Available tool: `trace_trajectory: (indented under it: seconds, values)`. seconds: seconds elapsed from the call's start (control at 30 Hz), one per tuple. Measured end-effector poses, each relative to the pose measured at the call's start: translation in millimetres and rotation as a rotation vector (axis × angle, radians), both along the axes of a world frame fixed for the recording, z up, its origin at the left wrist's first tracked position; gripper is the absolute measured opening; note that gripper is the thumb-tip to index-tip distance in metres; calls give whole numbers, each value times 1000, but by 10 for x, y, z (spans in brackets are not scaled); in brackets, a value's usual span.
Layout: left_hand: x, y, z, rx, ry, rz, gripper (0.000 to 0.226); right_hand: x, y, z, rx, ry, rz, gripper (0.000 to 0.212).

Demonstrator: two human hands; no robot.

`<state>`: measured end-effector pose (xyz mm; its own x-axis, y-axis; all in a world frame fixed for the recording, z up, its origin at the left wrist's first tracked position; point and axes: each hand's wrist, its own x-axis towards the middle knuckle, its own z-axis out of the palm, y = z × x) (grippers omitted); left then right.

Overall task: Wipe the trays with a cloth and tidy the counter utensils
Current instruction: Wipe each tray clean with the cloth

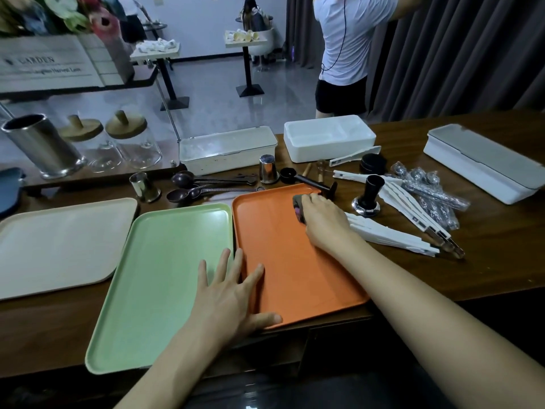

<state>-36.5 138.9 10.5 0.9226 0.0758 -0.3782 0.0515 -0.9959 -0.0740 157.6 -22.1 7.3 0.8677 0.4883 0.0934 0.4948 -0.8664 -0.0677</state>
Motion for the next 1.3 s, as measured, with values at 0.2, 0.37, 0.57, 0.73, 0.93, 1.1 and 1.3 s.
trace_trajectory:
  seconds: [0.2,0.37,0.57,0.73,0.93,1.1,1.3]
  values:
    - [-10,31,-31,-58,-17,-3,125,300,169,-20,39,71,-23,31]
    - [-2,49,-39,-106,-13,6,106,331,291,-38,117,39,-17,28]
    - [16,67,-52,-129,-24,-3,105,172,718,-61,156,57,141,21]
    - [11,75,-53,-153,-42,5,103,12,1108,-83,145,65,279,18]
    - [-12,72,-75,-156,-79,11,102,-240,902,54,105,116,351,15]
    - [-30,53,-112,-144,-163,29,115,-686,539,86,130,187,378,35]
    - [-157,13,-227,-158,-267,84,117,-954,303,-10,202,282,312,57]
